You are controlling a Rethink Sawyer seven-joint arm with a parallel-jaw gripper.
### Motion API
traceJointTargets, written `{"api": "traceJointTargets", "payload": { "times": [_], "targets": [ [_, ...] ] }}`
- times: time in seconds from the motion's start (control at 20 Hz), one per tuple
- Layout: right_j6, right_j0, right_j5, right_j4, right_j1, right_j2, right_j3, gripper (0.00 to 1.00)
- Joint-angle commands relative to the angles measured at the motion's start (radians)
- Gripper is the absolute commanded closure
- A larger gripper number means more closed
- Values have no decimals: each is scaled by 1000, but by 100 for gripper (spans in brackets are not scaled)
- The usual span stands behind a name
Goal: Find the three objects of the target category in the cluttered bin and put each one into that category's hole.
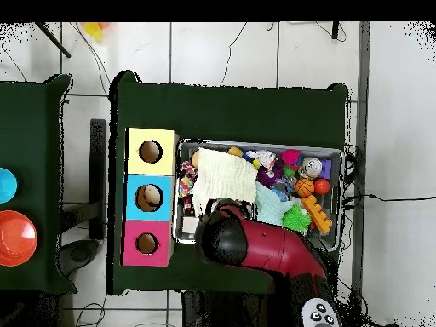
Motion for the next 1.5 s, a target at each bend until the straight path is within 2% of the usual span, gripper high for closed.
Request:
{"api": "traceJointTargets", "payload": {
  "times": [0.05,0.5,0.7,1.3,1.5],
  "targets": [
    [62,-29,-67,-39,55,127,-75,0],
    [116,7,-145,-41,101,101,-69,0],
    [113,14,-183,-37,148,110,-98,0],
    [122,26,-209,-23,195,89,-152,0],
    [104,10,-229,-35,238,113,-192,0]
  ]
}}
